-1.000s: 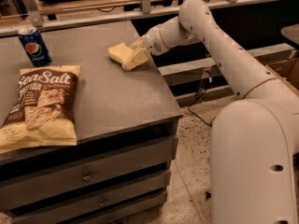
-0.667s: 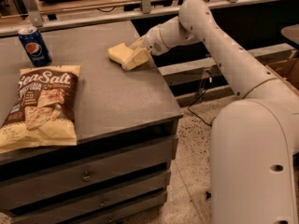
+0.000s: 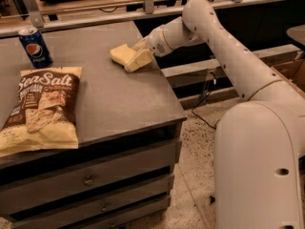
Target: Move sponge near pepsi can
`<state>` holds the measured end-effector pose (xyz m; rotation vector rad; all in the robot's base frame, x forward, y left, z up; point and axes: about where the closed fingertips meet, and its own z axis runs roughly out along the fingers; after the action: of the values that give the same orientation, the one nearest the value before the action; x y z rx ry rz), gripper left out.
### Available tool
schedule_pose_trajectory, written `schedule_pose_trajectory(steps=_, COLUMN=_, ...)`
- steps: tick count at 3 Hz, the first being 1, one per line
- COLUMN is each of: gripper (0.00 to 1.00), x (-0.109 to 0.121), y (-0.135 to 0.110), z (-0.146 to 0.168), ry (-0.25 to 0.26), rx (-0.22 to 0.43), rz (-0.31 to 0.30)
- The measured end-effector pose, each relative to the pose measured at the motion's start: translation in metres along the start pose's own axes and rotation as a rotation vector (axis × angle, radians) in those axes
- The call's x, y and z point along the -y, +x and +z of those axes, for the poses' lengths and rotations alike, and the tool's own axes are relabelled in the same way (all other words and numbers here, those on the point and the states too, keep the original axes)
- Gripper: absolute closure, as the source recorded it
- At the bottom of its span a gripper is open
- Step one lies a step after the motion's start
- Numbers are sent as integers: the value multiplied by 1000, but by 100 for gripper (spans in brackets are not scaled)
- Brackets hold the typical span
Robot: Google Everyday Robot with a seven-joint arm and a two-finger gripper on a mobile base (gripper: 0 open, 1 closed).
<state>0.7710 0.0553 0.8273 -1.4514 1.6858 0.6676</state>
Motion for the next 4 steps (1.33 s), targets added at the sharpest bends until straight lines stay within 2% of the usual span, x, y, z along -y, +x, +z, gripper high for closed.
schedule_pose_trajectory(steps=1, gripper=100, x=1, y=-3, z=-1, ry=2, rx=2, rz=-8)
schedule_pose_trajectory(steps=2, gripper=100, x=22, y=-61, z=-27, ry=55, rx=34, rz=-182)
schedule_pose_trajectory(steps=3, gripper=100, x=32, y=-107, z=-51, ry=98, rx=59, rz=-304)
schedule_pose_trajectory(steps=4, gripper=100, x=31, y=-107, z=-51, ry=97, rx=59, rz=-304)
